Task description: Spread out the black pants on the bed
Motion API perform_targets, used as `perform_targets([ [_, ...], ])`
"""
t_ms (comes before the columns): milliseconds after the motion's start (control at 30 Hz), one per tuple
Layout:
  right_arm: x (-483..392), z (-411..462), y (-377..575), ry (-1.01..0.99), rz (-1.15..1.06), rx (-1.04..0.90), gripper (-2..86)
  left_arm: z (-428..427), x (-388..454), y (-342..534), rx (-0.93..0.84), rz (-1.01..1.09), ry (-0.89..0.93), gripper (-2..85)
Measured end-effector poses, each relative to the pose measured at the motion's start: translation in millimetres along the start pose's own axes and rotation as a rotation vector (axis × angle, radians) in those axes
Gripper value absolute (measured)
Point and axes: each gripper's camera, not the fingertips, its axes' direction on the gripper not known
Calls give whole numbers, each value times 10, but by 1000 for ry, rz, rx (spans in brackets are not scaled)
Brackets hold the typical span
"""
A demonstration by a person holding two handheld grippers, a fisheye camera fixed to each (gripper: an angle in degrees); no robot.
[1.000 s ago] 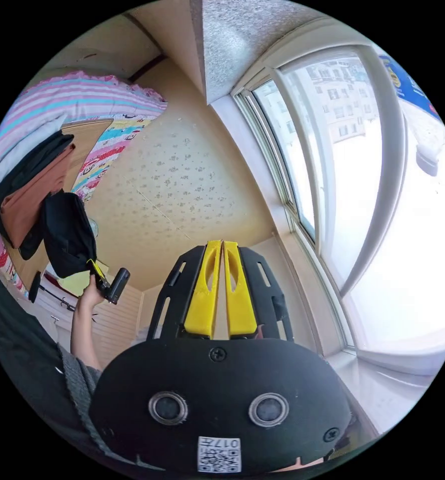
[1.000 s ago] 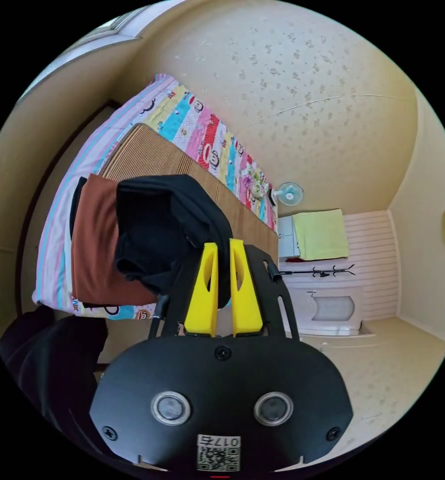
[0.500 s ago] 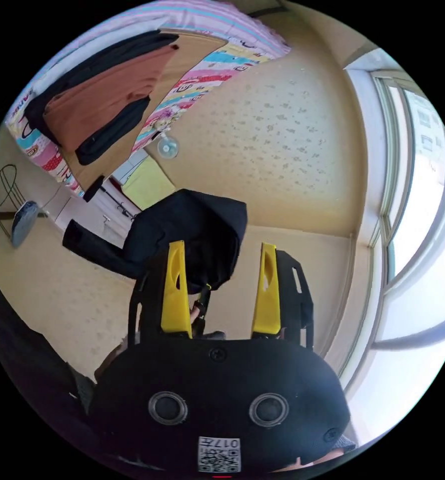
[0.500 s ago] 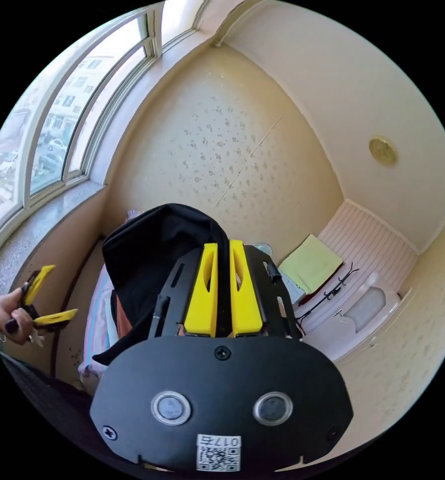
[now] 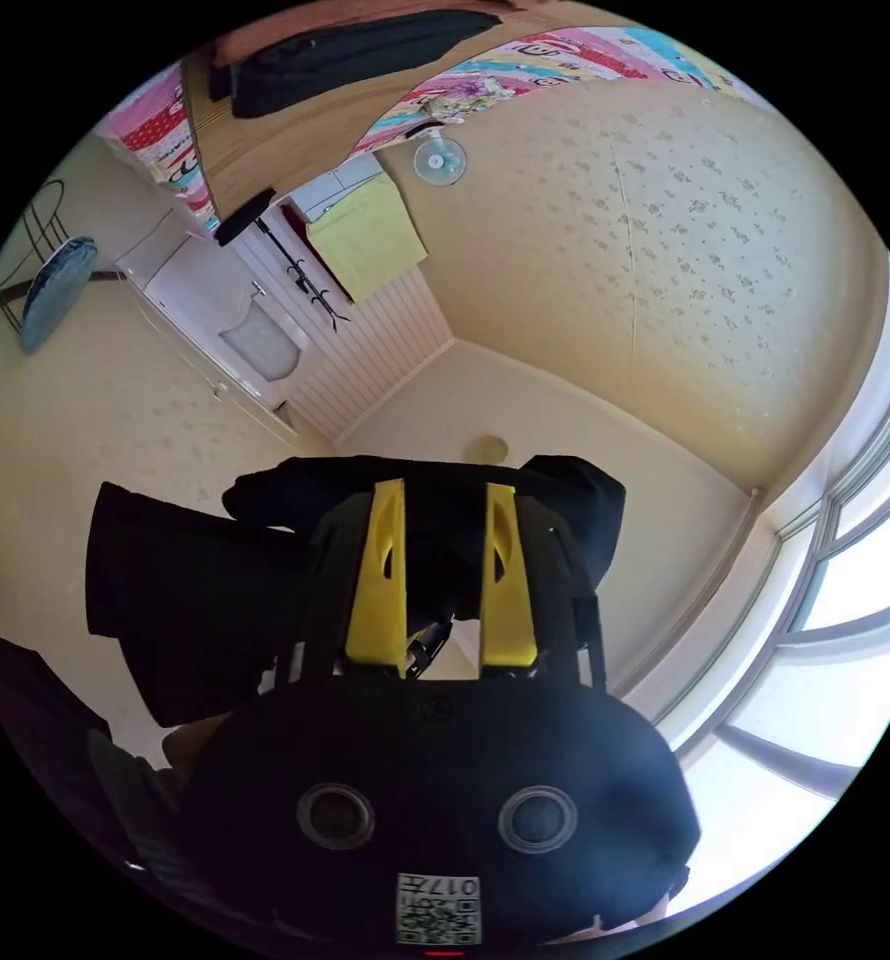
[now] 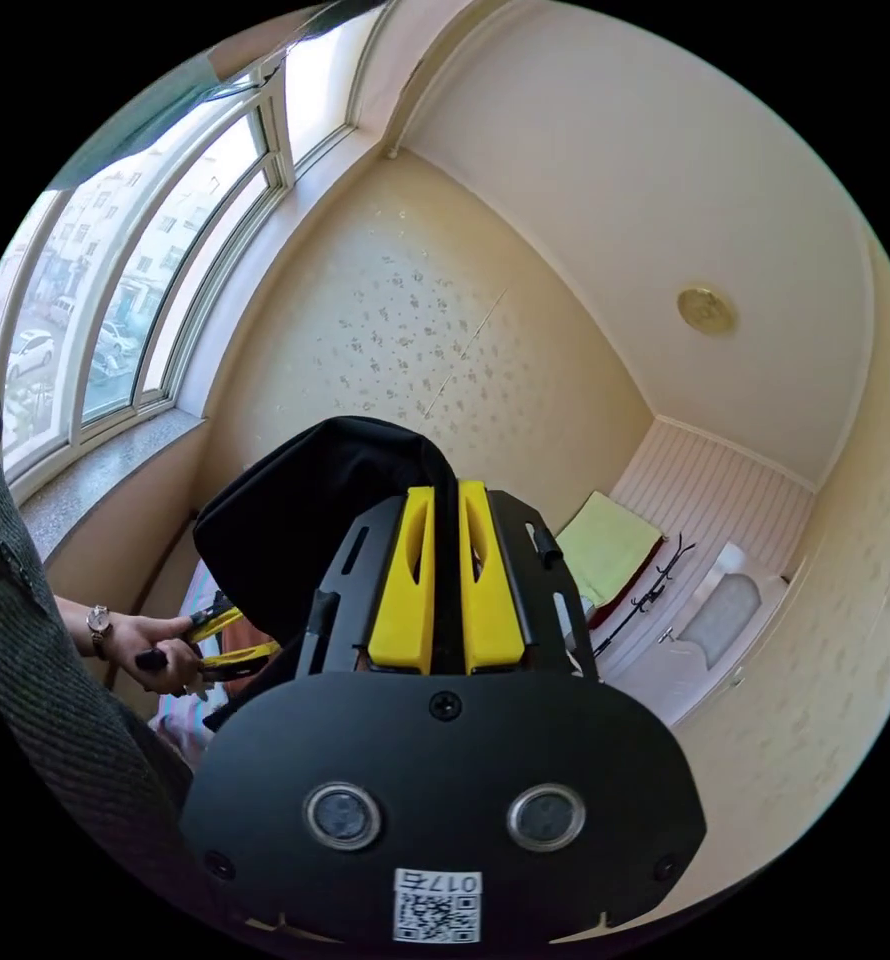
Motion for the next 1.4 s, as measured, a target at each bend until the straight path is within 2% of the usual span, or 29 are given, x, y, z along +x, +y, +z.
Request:
perform_targets([
  [67,222,14,184,4,64,6,45,-98,-117,-29,-14,19,-4,8],
  [133,507,33,424,6,139,20,45,-208,-172,-80,-63,97,-45,-5],
  [267,856,130,732,15,204,36,46,-452,-227,-136,-121,212,-58,-9],
  [400,1197,271,999,-27,222,22,44,-836,-408,-200,-173,292,-4,-10],
  [633,1733,331,1326,-130,381,8,40,-1357,-510,-116,-248,467,77,-10],
  [767,1893,308,1344,-134,428,28,37,-1607,-453,32,-336,548,21,-10],
  [867,1933,266,1243,-66,409,14,34,-1815,-470,135,-385,593,-10,-10],
  [967,2039,239,1124,-24,404,-22,31,-1851,-493,237,-496,643,13,-10],
  [1100,2343,252,981,5,419,-113,28,-1600,-454,430,-741,767,6,-10],
  [1267,2813,307,819,55,567,-110,26,-1230,-667,633,-994,820,132,-10],
  [1367,3136,428,560,96,576,-85,28,-1087,-1013,799,-1161,748,351,-10],
  [1400,3280,513,433,112,573,-91,29,-1058,-1150,862,-1208,694,480,-10],
])
